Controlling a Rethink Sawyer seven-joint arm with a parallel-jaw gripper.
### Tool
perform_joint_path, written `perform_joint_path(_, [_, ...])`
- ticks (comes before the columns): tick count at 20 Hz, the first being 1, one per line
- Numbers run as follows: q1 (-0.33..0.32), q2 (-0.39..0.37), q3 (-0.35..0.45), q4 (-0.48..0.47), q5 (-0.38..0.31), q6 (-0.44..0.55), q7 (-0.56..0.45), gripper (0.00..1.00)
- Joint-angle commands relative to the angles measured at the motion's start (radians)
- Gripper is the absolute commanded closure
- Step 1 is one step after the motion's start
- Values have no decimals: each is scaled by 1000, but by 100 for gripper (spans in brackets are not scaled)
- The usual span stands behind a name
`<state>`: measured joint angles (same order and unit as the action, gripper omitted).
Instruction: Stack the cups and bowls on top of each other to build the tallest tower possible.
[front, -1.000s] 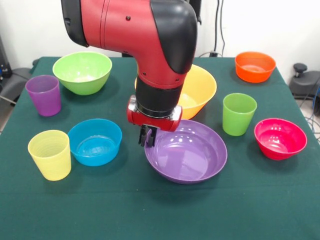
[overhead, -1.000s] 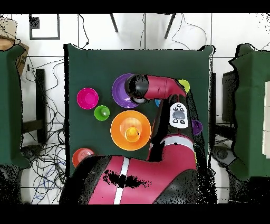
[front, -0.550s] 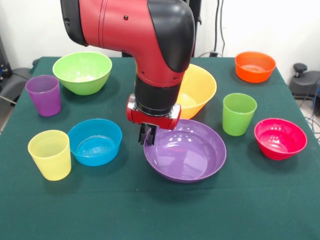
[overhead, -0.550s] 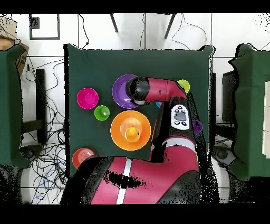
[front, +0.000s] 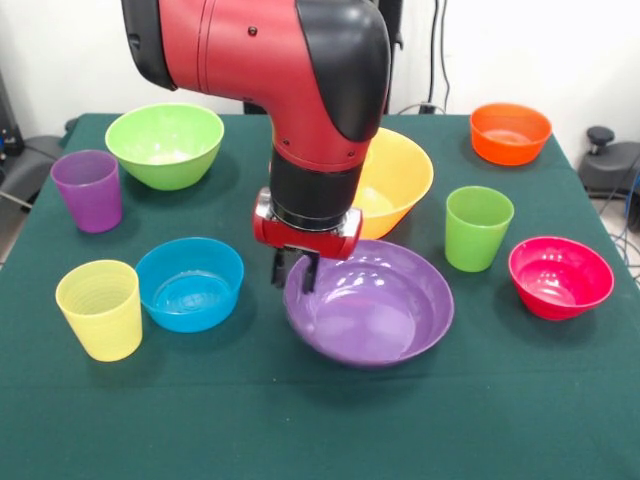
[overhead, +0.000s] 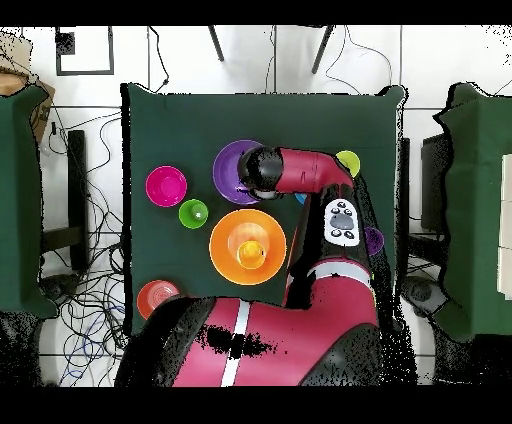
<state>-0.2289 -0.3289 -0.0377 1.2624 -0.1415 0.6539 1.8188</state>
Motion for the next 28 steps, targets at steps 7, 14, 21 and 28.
perform_joint_path(7, [11,65,112,76,-91,-16,-96,0])
perform_joint_path(14, [9,66,112,78,-101,-10,-94,0])
perform_joint_path(21, [-42,95,174,86,-73,-35,-112,0])
perform_joint_path(28, [-102,118,261,100,-37,-61,-99,0])
